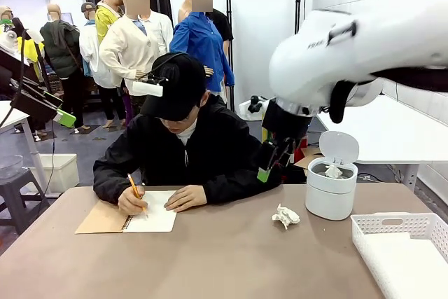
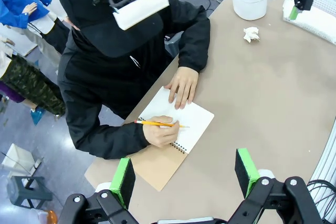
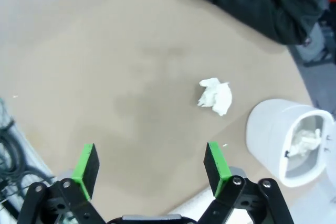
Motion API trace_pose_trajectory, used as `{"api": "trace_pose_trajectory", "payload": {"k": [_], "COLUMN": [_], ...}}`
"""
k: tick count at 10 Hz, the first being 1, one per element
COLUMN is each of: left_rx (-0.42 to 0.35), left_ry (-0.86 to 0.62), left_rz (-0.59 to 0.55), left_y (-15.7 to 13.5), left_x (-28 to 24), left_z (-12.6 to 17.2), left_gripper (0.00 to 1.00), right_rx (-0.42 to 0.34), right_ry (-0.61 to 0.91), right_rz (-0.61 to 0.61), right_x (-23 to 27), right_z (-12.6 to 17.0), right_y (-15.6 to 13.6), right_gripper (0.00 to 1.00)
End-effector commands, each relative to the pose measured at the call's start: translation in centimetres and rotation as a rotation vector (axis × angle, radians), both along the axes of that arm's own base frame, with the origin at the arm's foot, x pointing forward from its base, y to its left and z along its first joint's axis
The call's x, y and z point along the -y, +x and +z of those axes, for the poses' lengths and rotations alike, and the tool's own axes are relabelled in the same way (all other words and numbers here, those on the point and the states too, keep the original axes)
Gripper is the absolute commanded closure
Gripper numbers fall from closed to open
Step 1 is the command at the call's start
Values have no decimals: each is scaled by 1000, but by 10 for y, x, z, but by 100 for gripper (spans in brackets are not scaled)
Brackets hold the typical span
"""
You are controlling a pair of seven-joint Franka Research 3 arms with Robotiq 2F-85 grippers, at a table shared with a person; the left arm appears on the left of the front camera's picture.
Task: Sort the paper based on its condition.
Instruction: If a person hands you a paper, place it in the Organizing basket , and if it's crumpled, put it in the Trash can.
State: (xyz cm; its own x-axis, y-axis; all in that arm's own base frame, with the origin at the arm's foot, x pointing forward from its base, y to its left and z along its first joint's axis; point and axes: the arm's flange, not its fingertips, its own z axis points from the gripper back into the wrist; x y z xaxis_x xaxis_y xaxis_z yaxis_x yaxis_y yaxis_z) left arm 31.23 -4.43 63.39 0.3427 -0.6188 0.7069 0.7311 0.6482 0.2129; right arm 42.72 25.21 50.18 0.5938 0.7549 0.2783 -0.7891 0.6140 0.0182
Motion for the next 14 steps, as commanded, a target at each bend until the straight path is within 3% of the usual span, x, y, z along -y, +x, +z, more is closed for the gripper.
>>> {"api": "trace_pose_trajectory", "payload": {"k": [1,5,6,12,14], "left_rx": [2,2,2,2,2], "left_ry": [1,1,1,1,1], "left_rz": [9,9,9,9,9], "left_y": [0,0,0,0,0], "left_x": [1,1,1,1,1], "left_z": [0,0,0,0,0], "left_gripper": [0,0,0,0,0], "right_rx": [54,96,82,73,48], "right_ry": [-81,-179,-120,-153,-176], "right_rz": [-67,-200,-161,-154,-194], "right_x": [-12,-8,-4,-6,-13], "right_z": [-17,-52,-48,-48,-70], "right_y": [13,28,26,27,46], "right_gripper": [0,0,0,0,0]}}
